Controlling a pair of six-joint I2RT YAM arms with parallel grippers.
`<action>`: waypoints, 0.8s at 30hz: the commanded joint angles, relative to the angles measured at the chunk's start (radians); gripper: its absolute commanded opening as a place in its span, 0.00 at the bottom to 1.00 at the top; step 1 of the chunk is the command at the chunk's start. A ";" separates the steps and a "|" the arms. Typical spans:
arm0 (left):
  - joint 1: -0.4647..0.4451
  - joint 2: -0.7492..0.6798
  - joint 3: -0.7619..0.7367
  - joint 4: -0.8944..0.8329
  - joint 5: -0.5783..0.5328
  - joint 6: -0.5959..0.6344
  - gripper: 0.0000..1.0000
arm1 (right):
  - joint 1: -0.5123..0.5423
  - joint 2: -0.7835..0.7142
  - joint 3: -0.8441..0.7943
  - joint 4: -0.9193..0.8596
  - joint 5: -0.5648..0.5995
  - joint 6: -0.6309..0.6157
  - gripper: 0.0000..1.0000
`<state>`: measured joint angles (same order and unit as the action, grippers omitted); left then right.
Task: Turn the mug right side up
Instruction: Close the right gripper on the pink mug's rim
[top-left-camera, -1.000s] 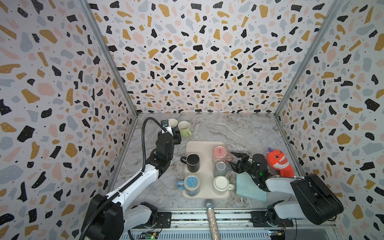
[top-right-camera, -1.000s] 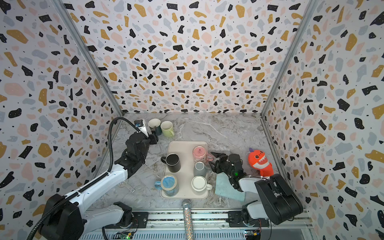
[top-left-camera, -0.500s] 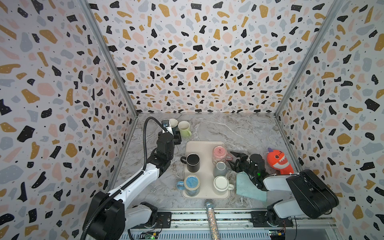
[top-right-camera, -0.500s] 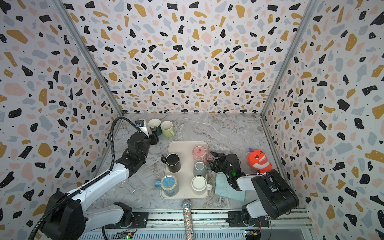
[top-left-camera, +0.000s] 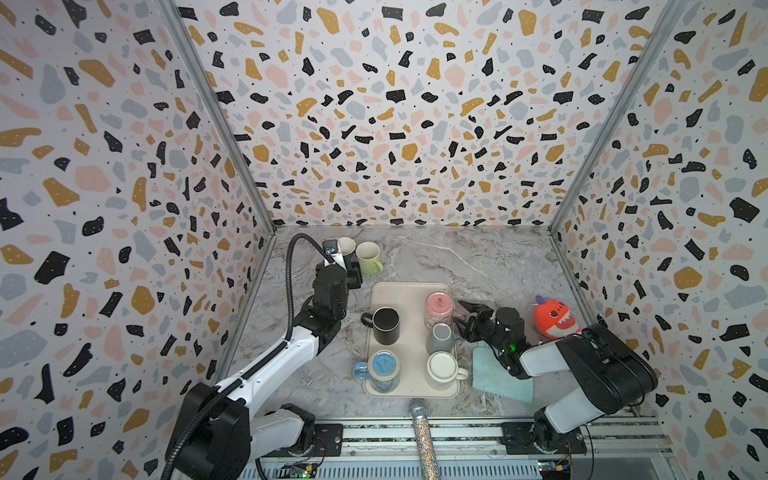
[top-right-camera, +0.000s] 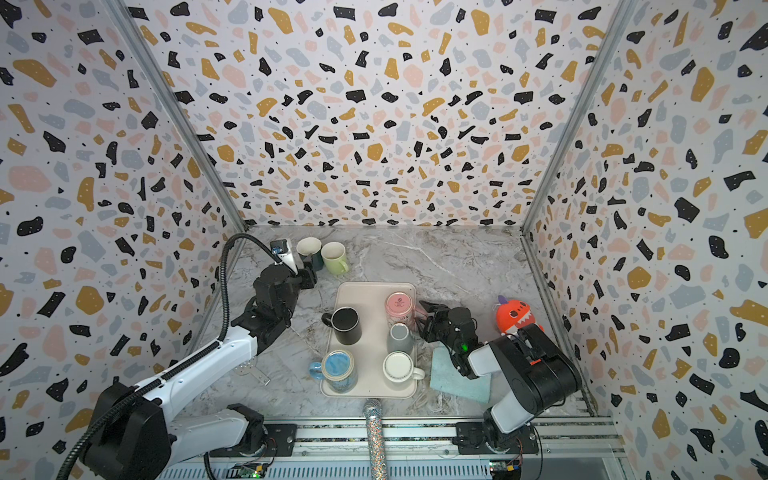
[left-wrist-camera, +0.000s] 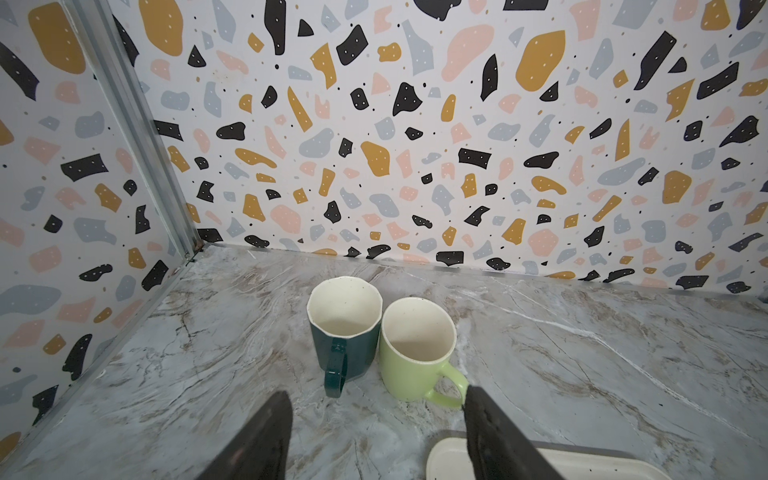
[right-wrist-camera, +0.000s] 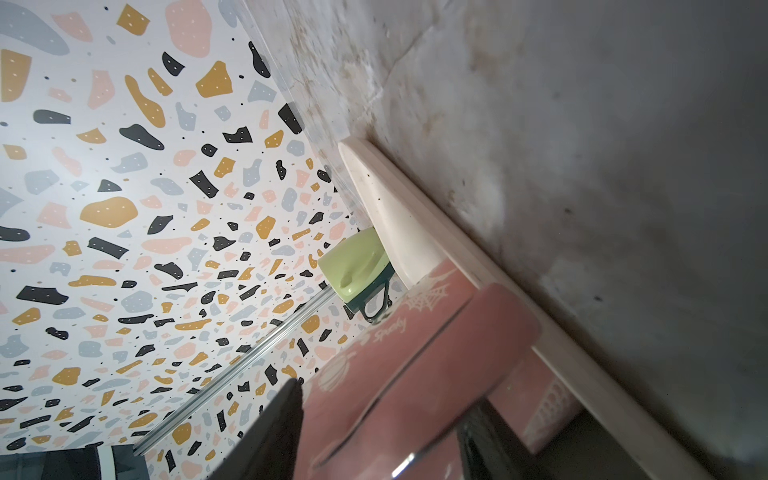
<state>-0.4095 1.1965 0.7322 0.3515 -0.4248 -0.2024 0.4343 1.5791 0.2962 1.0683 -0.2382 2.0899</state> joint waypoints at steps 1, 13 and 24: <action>0.007 -0.008 0.019 0.029 -0.005 0.007 0.67 | 0.006 0.011 0.029 0.045 0.010 0.107 0.58; 0.011 -0.014 0.015 0.027 -0.007 0.008 0.67 | 0.009 0.101 0.047 0.129 -0.009 0.126 0.46; 0.015 -0.027 0.010 0.023 -0.014 0.015 0.67 | 0.026 0.186 0.075 0.217 -0.001 0.155 0.30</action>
<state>-0.4000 1.1942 0.7322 0.3515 -0.4274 -0.1986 0.4461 1.7489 0.3450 1.2423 -0.2340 2.0991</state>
